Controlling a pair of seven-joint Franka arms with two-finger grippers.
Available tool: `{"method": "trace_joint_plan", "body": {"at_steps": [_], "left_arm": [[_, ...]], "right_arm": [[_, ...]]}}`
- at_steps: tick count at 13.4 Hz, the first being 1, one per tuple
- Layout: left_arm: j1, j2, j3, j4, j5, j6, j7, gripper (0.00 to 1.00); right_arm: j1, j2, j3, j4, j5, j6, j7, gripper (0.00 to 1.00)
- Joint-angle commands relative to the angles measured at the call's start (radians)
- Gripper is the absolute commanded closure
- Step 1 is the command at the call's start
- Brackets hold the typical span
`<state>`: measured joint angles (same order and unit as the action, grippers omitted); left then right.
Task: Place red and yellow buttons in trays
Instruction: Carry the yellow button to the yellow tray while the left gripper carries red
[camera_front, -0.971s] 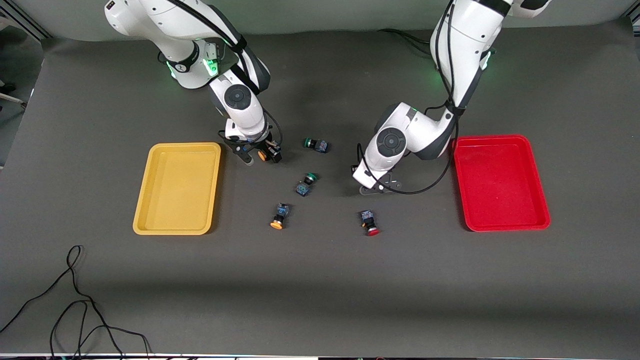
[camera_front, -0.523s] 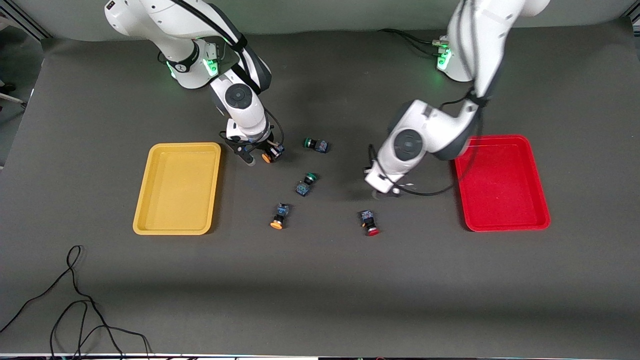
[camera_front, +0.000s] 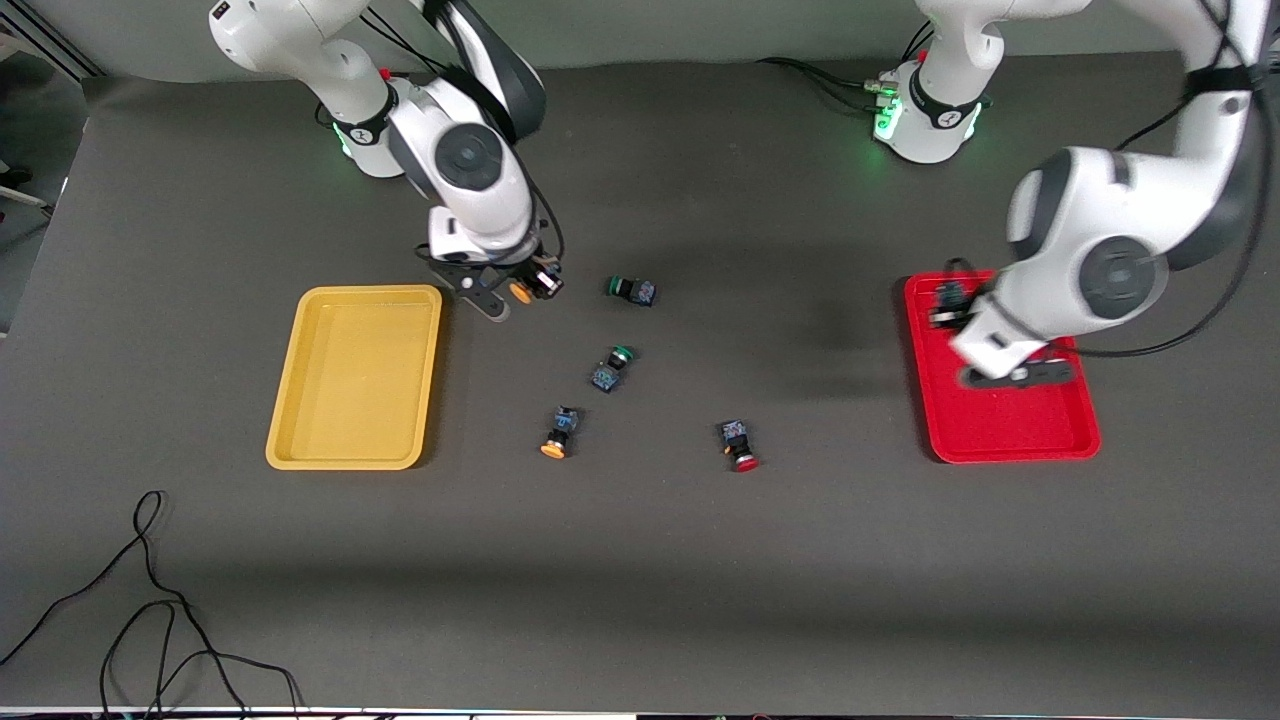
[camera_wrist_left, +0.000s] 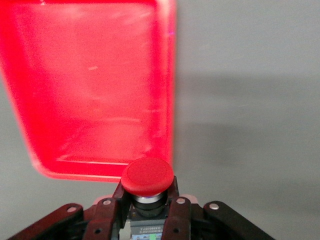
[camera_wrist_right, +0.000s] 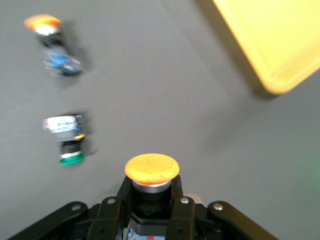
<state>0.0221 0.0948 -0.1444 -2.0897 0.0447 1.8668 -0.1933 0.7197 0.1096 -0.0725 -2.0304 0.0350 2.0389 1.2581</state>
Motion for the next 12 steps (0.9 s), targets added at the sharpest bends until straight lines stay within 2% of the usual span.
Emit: {"method": "trace_joint_plan", "body": {"at_steps": [1,3,5,7,9,10,11,12], "left_arm": [[0.097,-0.056,-0.015,-0.191,0.029,0.127,0.075,1.00],[0.154,-0.059,-0.017,-0.312,0.029,0.277,0.120,1.00],[0.168,-0.050,-0.015,-0.410,0.029,0.427,0.123,1.00],[0.168,-0.003,-0.015,-0.440,0.029,0.526,0.123,1.00],[0.173,0.042,-0.015,-0.440,0.029,0.575,0.121,1.00],[0.174,0.057,-0.015,-0.440,0.029,0.592,0.121,0.96],[0.174,0.065,-0.015,-0.437,0.029,0.600,0.120,0.25],[0.182,0.050,-0.017,-0.429,0.027,0.576,0.118,0.01]], "right_arm": [[-0.006,-0.045,-0.082,0.061,0.005,-0.065,-0.237,0.76],[-0.006,-0.070,-0.182,0.059,0.005,-0.078,-0.476,0.76],[-0.005,-0.083,-0.310,0.064,0.005,-0.103,-0.724,0.76],[-0.005,-0.084,-0.447,0.058,0.006,-0.102,-0.947,0.76],[-0.006,-0.076,-0.550,0.033,0.006,-0.088,-1.110,0.76],[-0.006,-0.074,-0.599,-0.005,0.008,-0.042,-1.184,0.76],[-0.006,-0.074,-0.633,-0.070,0.009,0.030,-1.233,0.76],[-0.006,-0.071,-0.654,-0.142,0.009,0.119,-1.256,0.76]]}}
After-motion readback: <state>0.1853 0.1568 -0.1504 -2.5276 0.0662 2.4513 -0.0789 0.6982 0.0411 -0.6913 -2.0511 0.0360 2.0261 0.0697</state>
